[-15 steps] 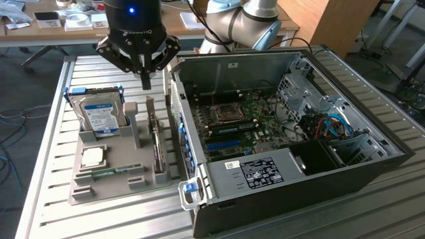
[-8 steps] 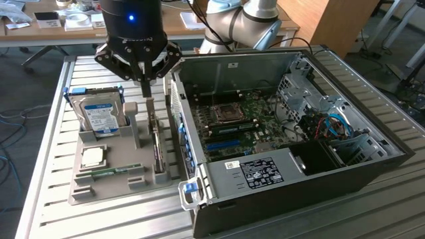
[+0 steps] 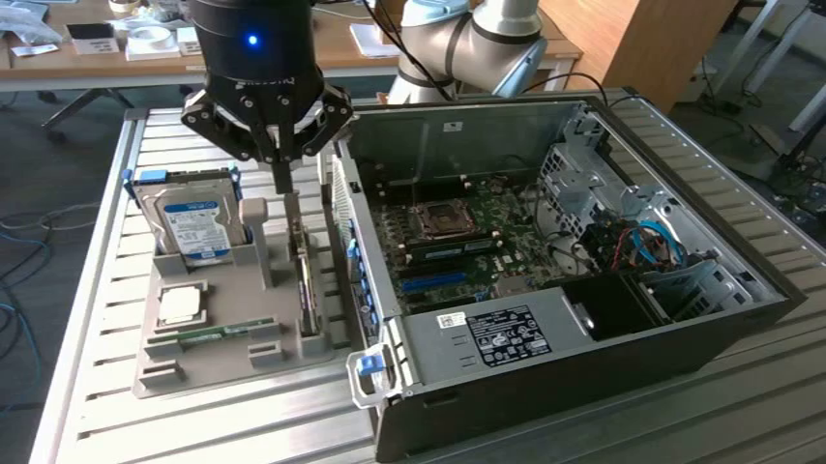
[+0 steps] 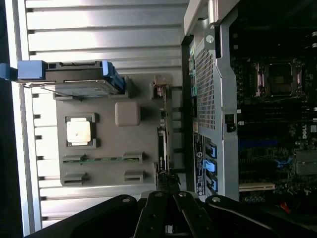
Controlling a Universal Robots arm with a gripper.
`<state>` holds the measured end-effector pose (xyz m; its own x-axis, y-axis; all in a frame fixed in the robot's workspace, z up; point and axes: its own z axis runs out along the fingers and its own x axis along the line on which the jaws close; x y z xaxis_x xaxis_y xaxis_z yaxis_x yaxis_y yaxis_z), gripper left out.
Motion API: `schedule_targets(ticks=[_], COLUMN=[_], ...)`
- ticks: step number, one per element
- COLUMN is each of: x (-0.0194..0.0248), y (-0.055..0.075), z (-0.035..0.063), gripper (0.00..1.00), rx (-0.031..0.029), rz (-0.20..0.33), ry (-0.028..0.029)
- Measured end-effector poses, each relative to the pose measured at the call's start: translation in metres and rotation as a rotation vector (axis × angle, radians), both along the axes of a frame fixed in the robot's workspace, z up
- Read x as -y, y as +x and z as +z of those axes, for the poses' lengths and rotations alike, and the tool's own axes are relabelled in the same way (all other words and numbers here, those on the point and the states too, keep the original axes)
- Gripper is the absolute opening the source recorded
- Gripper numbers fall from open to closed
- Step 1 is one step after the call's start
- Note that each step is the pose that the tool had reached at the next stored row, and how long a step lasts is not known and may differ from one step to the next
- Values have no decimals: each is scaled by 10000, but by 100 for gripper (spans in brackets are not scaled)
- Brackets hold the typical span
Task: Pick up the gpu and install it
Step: 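Reach for the gpu, then pick up the gpu and move the gpu toward the slot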
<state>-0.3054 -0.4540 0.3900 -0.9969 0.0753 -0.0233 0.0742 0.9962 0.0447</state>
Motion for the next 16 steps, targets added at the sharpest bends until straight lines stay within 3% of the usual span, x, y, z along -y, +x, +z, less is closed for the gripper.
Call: schedule_targets(ticks=[5,16], x=[68,69], y=[-5,-5], z=[-24,-24], gripper=[11,11], rx=[2,0], rz=[0,0], ry=[0,0])
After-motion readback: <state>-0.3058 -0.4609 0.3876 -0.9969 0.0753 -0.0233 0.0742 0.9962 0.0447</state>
